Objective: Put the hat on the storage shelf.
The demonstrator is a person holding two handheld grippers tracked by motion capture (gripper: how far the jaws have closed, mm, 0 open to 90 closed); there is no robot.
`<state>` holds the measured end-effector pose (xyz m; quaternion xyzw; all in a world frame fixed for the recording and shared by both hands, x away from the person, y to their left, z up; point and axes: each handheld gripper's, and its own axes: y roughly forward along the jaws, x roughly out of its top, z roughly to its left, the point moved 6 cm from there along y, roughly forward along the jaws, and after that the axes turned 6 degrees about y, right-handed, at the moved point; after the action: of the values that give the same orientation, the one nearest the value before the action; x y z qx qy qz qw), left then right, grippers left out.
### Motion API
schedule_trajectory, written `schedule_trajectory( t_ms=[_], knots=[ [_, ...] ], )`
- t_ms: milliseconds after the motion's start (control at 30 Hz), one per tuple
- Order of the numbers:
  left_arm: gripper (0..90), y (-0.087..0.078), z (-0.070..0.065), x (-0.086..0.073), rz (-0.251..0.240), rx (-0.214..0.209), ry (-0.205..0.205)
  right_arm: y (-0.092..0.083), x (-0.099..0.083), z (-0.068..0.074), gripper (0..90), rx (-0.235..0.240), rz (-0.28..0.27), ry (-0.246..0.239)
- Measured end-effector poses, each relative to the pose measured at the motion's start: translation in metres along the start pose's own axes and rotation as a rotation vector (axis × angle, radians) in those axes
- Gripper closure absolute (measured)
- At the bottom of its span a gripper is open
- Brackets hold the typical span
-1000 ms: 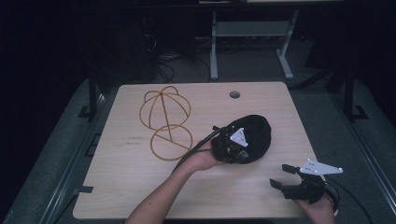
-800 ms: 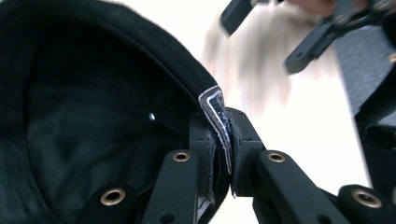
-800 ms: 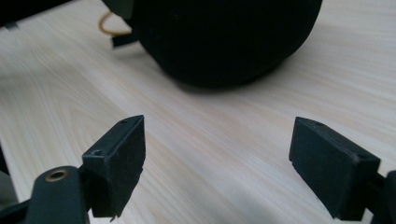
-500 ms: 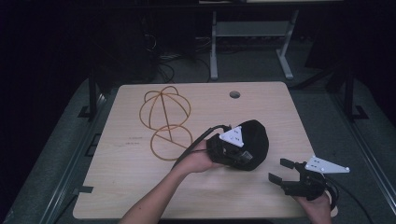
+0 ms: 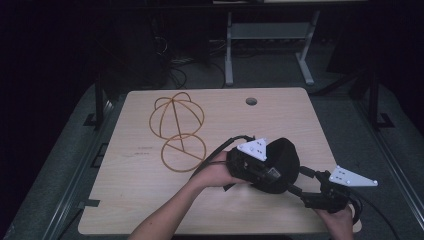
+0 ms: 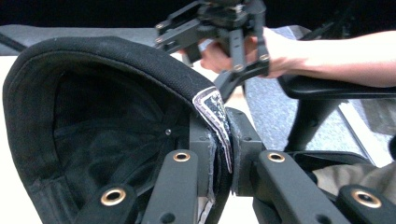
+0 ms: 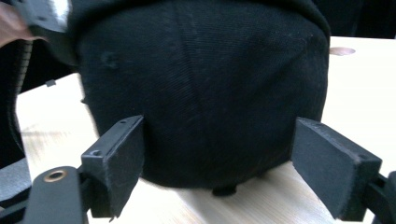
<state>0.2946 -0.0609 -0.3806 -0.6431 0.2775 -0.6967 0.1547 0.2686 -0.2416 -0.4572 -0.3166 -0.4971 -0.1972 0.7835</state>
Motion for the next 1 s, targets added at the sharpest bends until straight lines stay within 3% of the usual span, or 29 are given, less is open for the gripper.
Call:
schedule_trajectory(
  t_ms=[200, 233, 267, 367, 400, 467, 500, 600, 733, 833, 1000],
  knots=[
    [82.0, 0.004, -0.009, 0.009, 0.0, -0.025, 0.034, -0.003, -0.001, -0.001, 32.6, 0.017, 0.0, 0.001],
    [81.9, 0.005, -0.011, 0.011, 0.002, -0.029, 0.045, -0.003, -0.002, 0.001, 39.8, 0.055, -0.001, 0.002],
    [81.9, 0.005, -0.012, 0.012, 0.002, -0.031, 0.05, -0.003, -0.002, 0.001, 39.8, 0.055, -0.001, 0.002],
    [81.9, 0.006, -0.014, 0.014, 0.001, -0.032, 0.056, -0.004, -0.002, 0.004, 51.8, 0.096, -0.007, -0.004],
    [81.9, 0.005, -0.014, 0.014, -0.002, -0.034, 0.055, -0.005, -0.002, 0.006, 60.7, 0.128, -0.008, -0.004],
    [82.0, 0.005, -0.014, 0.014, -0.003, -0.037, 0.054, -0.006, -0.002, 0.007, 63.8, 0.132, -0.009, -0.006],
    [82.0, 0.005, -0.015, 0.014, -0.004, -0.041, 0.054, -0.007, -0.002, 0.009, 72.2, 0.146, -0.013, -0.019],
    [82.0, 0.004, -0.014, 0.012, 0.004, -0.04, 0.057, -0.006, -0.004, 0.01, 80.7, 0.161, 0.005, -0.03],
    [81.9, 0.003, -0.013, 0.009, -0.003, -0.039, 0.05, -0.005, -0.005, 0.012, 84.3, 0.166, 0.017, -0.045],
    [80.2, -0.002, -0.01, 0.005, -0.007, -0.011, 0.031, -0.007, -0.003, 0.013, 85.4, 0.151, 0.005, -0.047],
    [65.3, -0.011, -0.01, -0.002, 0.031, 0.049, 0.017, -0.011, -0.001, 0.011, 85.8, 0.131, -0.011, -0.043]
  ],
)
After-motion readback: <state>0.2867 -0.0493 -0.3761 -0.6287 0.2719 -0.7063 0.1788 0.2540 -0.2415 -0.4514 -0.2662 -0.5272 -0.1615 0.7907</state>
